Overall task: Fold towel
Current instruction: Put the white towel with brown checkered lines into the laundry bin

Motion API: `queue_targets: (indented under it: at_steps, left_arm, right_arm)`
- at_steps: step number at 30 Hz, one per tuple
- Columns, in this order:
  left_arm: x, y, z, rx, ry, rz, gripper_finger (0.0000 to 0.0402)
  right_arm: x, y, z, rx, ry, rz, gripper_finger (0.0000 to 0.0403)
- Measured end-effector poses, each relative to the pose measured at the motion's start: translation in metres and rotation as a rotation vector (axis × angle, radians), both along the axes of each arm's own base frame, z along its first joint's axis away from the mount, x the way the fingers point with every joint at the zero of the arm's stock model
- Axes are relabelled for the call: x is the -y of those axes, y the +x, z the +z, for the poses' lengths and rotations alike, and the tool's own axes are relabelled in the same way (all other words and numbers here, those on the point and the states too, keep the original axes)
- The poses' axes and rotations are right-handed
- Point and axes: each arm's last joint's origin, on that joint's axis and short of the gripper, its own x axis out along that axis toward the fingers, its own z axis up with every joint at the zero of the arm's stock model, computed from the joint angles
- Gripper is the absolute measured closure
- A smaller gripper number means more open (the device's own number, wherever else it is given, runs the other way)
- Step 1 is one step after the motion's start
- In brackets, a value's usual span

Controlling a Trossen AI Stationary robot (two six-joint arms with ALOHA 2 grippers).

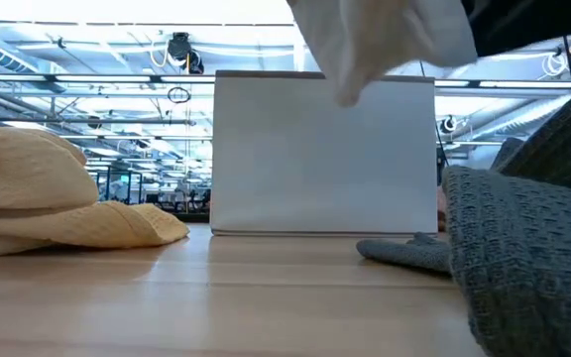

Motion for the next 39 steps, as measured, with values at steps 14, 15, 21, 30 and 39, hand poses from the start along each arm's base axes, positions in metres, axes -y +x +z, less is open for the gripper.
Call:
queue_targets:
  at_steps: [14, 15, 21, 30, 39]
  left_arm:
    - [-0.056, 0.015, 0.009, -0.065, 0.124, 0.001, 0.0373]
    - [-0.057, 0.016, 0.009, -0.065, 0.120, -0.014, 0.0373]
    - [-0.055, 0.013, 0.023, -0.052, 0.094, -0.083, 0.0373]
    - [-0.054, 0.008, 0.038, -0.001, 0.079, -0.012, 0.0373]
    - [-0.057, 0.008, 0.038, -0.020, 0.106, -0.024, 0.0373]
  right_arm:
    - [0.002, -0.002, -0.003, 0.011, 0.018, -0.081, 0.0154]
    - [0.002, -0.002, -0.003, 0.012, 0.023, -0.086, 0.0154]
    - [-0.002, -0.015, 0.005, 0.143, -0.101, -0.169, 0.0154]
    - [0.006, -0.032, 0.049, 0.377, -0.318, -0.280, 0.0154]
    - [0.005, -0.045, 0.083, 0.485, -0.492, -0.433, 0.0154]
